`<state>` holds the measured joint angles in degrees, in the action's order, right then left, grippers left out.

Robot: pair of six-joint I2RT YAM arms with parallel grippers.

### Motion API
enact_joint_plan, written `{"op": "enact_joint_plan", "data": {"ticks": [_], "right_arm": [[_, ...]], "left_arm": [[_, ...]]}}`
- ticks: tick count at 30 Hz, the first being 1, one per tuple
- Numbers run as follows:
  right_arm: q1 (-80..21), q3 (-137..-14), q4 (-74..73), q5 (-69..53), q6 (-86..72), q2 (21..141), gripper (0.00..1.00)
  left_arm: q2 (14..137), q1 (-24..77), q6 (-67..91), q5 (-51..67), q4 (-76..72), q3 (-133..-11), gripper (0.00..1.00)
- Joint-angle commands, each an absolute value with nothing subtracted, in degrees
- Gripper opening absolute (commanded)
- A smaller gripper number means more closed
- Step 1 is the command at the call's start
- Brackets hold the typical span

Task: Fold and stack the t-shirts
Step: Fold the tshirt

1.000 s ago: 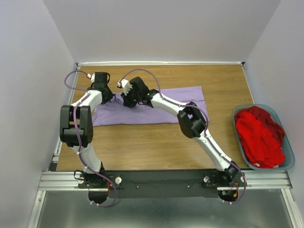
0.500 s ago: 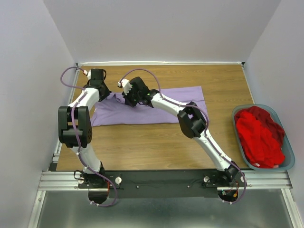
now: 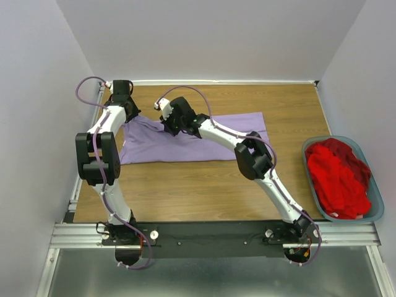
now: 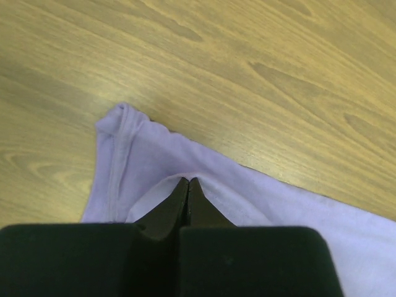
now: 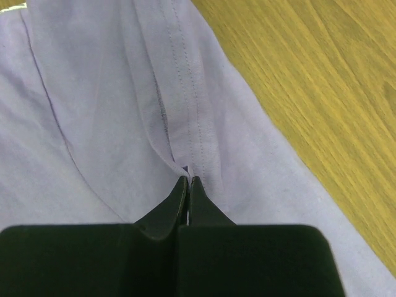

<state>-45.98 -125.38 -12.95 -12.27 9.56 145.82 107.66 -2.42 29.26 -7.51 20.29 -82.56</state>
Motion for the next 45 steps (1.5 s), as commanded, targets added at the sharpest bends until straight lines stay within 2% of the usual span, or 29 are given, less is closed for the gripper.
{"op": "enact_joint_plan", "data": {"ticks": [1, 23, 45], "right_arm": [[-45.7, -126.5, -12.6, -9.4, 9.6, 145.0, 0.0], [-44.4, -122.1, -11.3, -0.7, 5.0, 141.9, 0.0], [-44.4, -115.8, -11.3, -13.5, 6.2, 136.8, 0.01]], "left_arm": [[111.2, -2.7, 26.1, -4.1, 22.1, -86.0, 0.0], [119.7, -2.5, 22.0, 2.9, 23.1, -93.9, 0.0], [112.9, -3.5, 21.2, 1.6, 31.6, -91.7, 0.0]]}}
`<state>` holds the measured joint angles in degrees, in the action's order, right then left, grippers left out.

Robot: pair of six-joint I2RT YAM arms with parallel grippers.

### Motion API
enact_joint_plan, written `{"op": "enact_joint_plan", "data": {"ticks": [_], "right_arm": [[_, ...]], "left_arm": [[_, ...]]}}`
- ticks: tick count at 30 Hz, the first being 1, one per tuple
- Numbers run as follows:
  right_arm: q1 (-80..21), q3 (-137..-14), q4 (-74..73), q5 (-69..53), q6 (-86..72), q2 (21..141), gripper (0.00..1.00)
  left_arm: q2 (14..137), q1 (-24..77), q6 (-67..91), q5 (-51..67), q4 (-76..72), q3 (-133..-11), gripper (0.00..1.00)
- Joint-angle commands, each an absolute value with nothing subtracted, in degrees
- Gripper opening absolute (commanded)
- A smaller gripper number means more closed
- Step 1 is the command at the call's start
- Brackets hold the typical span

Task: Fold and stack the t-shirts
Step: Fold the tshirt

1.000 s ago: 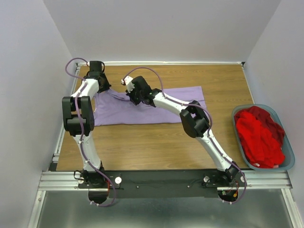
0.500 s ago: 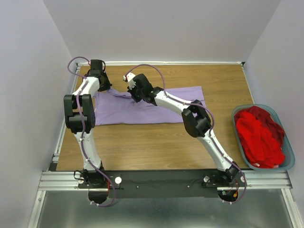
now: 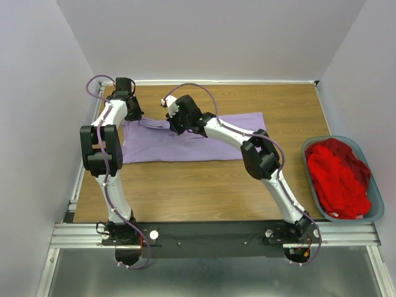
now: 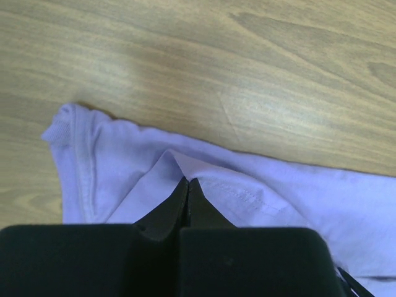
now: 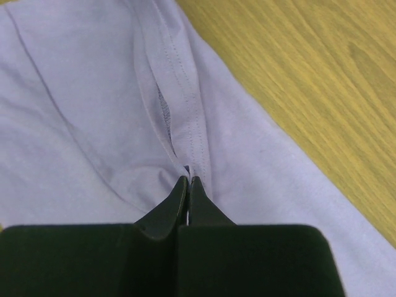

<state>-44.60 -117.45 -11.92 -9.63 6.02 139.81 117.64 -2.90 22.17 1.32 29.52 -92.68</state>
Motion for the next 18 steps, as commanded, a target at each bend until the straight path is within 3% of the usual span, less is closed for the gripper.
{"op": "enact_joint_plan", "data": {"ticks": [1, 18], "right_arm": [[-44.5, -115.6, -11.3, -14.1, 6.3, 136.7, 0.01], [-44.8, -112.1, -11.4, -20.0, 4.9, 135.1, 0.01]], "left_arm": [[112.4, -3.7, 21.2, 1.5, 31.9, -91.1, 0.0], [106.8, -4.7, 20.3, 1.0, 32.4, -84.0, 0.0]]}}
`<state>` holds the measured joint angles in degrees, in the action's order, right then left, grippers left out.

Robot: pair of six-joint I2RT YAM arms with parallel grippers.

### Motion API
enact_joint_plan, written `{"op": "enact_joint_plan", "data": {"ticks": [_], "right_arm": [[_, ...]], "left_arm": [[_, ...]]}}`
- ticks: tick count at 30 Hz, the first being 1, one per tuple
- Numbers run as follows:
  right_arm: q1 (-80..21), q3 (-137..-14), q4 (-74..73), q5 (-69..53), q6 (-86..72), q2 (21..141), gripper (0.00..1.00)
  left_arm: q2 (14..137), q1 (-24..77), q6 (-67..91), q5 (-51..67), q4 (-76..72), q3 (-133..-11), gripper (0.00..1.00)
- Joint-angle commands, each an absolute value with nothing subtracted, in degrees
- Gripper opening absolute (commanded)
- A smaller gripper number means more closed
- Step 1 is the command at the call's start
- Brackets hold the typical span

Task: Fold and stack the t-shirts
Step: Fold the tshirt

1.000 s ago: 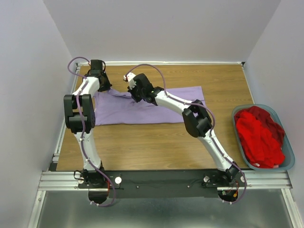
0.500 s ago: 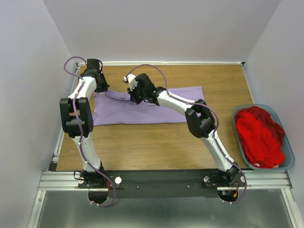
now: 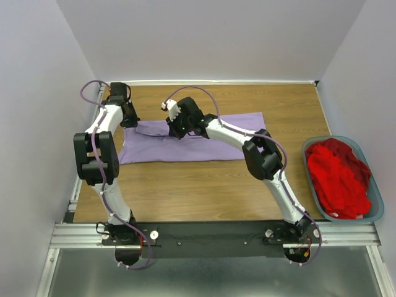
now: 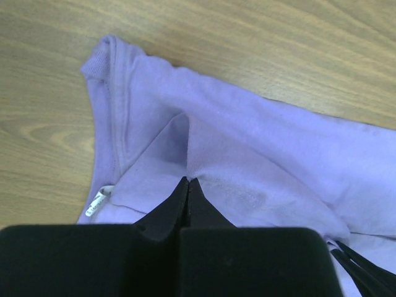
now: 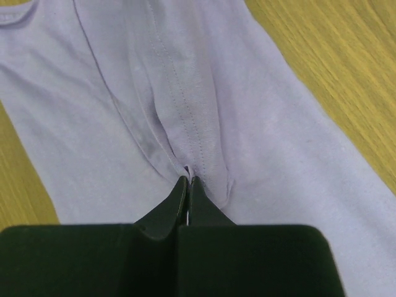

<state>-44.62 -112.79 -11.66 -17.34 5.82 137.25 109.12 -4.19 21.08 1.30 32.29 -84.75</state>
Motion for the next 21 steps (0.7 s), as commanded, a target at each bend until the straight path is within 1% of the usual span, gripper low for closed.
{"op": "enact_joint_plan", "data": {"ticks": [1, 7, 9, 15, 21], "right_arm": [[-44.9, -112.1, -11.4, -20.5, 4.8, 135.2, 0.01], [-45.5, -111.4, -11.5, -22.2, 4.6, 134.6, 0.01], [-45.6, -110.4, -11.4, -22.8, 4.6, 134.2, 0.01], [-45.7, -107.9, -11.5, -23.3, 4.8, 133.0, 0.02], [-45.8, -107.9, -11.6, -24.0, 4.7, 133.9, 0.02]], "left_arm": [[107.2, -4.7, 20.4, 1.2, 32.6, -84.1, 0.0], [106.1, -4.6, 20.3, 0.5, 32.7, -82.2, 0.0], [105.4, -4.7, 20.4, -2.1, 33.0, -81.8, 0.0], [103.8, -4.8, 20.3, -4.5, 33.9, -80.5, 0.0], [103.3, -5.1, 20.7, -5.0, 33.4, -77.8, 0.0]]}}
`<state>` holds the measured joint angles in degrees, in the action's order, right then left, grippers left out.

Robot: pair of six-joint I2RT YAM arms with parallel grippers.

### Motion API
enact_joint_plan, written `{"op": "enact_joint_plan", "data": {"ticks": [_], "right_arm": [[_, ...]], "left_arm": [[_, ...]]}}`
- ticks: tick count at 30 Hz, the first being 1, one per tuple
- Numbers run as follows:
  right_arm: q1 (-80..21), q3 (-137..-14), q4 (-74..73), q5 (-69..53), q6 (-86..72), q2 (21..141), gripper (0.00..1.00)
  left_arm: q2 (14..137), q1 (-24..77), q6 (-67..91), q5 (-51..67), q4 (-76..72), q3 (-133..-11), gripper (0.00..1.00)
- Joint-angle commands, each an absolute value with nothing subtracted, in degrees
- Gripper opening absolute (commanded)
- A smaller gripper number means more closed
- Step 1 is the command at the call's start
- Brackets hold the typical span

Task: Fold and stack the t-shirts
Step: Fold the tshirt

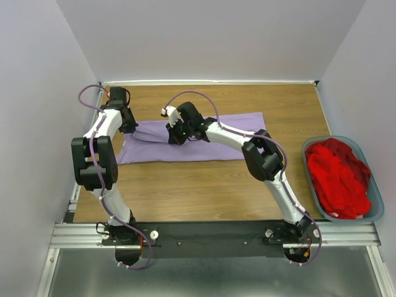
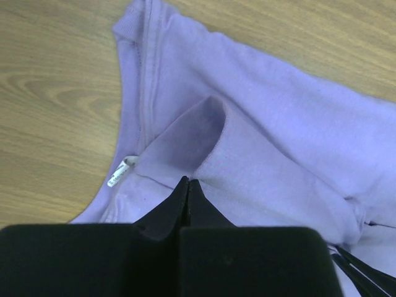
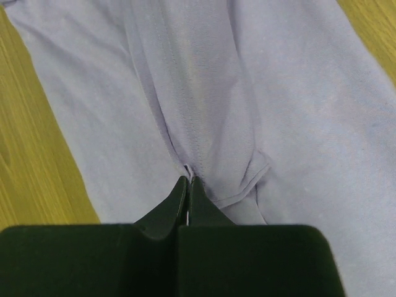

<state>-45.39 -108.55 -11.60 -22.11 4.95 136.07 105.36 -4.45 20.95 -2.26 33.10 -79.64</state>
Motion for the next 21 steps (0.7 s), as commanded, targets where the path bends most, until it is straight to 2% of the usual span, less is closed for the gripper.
{"op": "enact_joint_plan", "data": {"ticks": [1, 13, 16, 17, 20, 21], "right_arm": [[-45.9, -107.9, -11.5, -24.2, 4.5, 134.1, 0.02], [-46.8, -107.8, -12.0, -26.2, 4.1, 133.8, 0.07], [-46.9, -107.0, -12.3, -26.6, 3.8, 132.6, 0.19], [-47.0, -105.9, -12.3, -26.6, 3.7, 132.1, 0.33], [-46.8, -102.7, -12.4, -23.7, 3.0, 128.6, 0.41], [-46.8, -101.9, -12.3, -22.8, 2.9, 127.5, 0.43]], "left_arm": [[103.3, -5.2, 20.8, -5.1, 33.4, -77.5, 0.0], [102.7, -5.3, 21.4, -7.3, 32.3, -74.0, 0.0], [102.3, -5.3, 21.4, -8.3, 32.2, -73.7, 0.03], [102.0, -5.3, 21.4, -8.4, 32.2, -73.7, 0.06], [100.0, -5.3, 21.9, -8.6, 31.7, -73.6, 0.26], [99.7, -5.4, 22.1, -8.9, 31.7, -73.6, 0.44]]}}
